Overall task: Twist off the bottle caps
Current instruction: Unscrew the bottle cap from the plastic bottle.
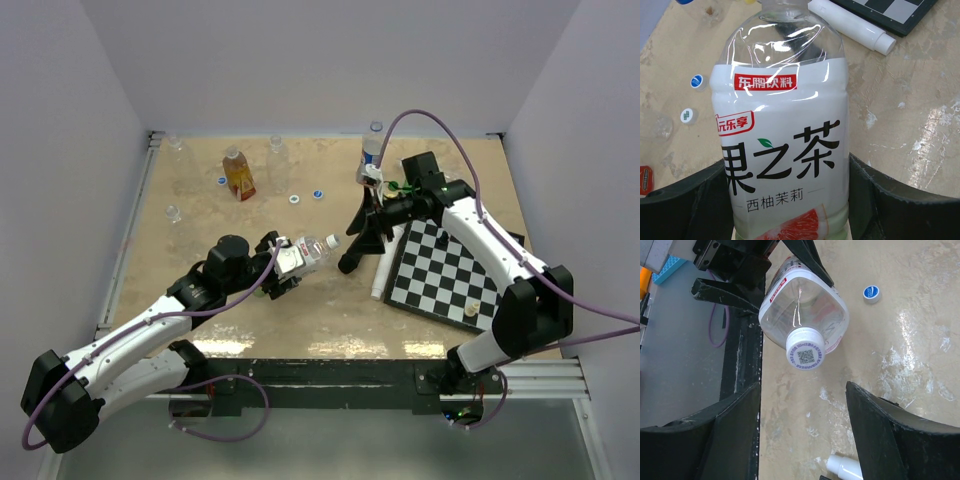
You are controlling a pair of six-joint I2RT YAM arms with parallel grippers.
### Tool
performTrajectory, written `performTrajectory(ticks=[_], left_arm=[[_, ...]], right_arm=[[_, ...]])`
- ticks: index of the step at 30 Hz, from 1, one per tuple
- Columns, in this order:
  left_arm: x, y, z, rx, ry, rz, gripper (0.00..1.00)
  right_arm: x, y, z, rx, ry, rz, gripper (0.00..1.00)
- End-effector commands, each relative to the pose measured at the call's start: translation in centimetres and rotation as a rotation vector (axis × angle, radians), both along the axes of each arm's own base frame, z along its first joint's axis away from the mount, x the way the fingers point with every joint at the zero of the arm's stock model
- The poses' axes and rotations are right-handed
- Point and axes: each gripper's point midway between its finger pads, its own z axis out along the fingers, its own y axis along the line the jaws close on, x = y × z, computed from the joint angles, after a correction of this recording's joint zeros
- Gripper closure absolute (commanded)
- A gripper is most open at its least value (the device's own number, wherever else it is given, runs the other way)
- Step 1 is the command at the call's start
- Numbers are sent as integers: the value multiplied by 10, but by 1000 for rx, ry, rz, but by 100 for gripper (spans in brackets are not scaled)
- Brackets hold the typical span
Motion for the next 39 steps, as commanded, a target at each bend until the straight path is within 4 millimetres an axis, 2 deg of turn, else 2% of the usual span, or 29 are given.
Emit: performTrajectory(ticks=[1, 9, 16, 21, 27, 31, 32, 34, 39], left_arm=[[6, -3, 16, -38, -35, 12, 100], [7, -3, 15, -35, -34, 15, 100], [7, -3, 14, -32, -32, 16, 100], [7, -3, 14, -34, -33, 13, 100], [7, -3, 14, -36, -32, 17, 100], [7, -3, 14, -35, -31, 14, 100], [7, -3, 15, -36, -32, 17, 100], [7, -3, 14, -35, -31, 14, 100], [6, -4, 14, -37, -29, 9, 100]], right_arm=[[-5, 7, 13, 37, 18, 31, 26], [-3, 20, 5, -13, 54, 26, 27], [-6, 33, 13, -18, 46, 48, 33], [-2, 34, 19, -18, 26, 34, 43], [2, 34, 17, -28, 26, 19, 65], [3, 34, 16, -36, -4, 15, 92], [4, 34, 13, -45, -14, 13, 96], [4, 33, 12, -55, -52, 19, 100], [-1, 28, 1, -120, -221, 130, 100]])
